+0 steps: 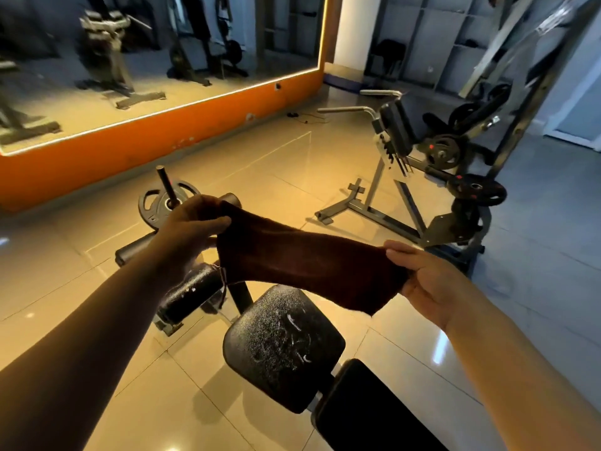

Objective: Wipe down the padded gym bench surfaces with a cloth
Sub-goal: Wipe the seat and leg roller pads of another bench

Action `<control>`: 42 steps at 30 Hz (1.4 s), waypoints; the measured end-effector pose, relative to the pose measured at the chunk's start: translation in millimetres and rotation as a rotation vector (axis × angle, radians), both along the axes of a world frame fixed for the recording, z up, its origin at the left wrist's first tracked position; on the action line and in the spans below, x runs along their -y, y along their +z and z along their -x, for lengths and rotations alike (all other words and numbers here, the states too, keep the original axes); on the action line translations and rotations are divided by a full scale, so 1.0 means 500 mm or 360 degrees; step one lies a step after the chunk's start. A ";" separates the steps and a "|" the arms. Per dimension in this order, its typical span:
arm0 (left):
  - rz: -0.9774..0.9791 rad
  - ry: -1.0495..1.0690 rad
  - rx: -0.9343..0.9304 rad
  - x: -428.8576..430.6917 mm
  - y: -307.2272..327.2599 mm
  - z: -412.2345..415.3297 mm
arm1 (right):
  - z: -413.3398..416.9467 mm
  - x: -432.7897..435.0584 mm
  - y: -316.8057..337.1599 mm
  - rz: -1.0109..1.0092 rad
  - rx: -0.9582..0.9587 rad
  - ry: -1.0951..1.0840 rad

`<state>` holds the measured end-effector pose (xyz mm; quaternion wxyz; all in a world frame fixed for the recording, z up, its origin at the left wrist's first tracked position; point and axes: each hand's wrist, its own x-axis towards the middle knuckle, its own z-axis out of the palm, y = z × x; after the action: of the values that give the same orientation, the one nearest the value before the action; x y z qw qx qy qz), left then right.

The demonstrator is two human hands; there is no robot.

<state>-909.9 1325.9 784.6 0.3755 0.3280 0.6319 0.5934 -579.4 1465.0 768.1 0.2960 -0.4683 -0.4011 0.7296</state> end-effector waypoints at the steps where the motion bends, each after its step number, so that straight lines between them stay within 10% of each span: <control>1: -0.0031 0.0037 -0.0008 0.006 0.002 -0.023 | -0.018 -0.007 0.005 -0.0044 0.0005 0.0038; 13: 0.0192 0.0369 -0.1092 0.074 -0.016 -0.137 | -0.063 -0.087 0.006 -0.1134 0.0668 0.0425; 21: 0.0185 0.0374 -0.0494 0.044 -0.043 -0.072 | 0.057 -0.127 0.006 -0.0560 0.0426 0.0348; 30: 0.0217 0.0703 0.0019 0.000 -0.094 -0.029 | 0.262 -0.111 -0.022 -0.0627 0.0605 0.0603; 42: 0.0150 0.0066 0.0223 -0.044 -0.082 -0.018 | 0.408 -0.048 -0.043 -0.0855 0.0440 0.1149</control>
<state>-900.8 1347.7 743.6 0.4213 0.2546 0.6381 0.5921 -783.5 1489.0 746.4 0.0779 -0.2984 -0.7486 0.5870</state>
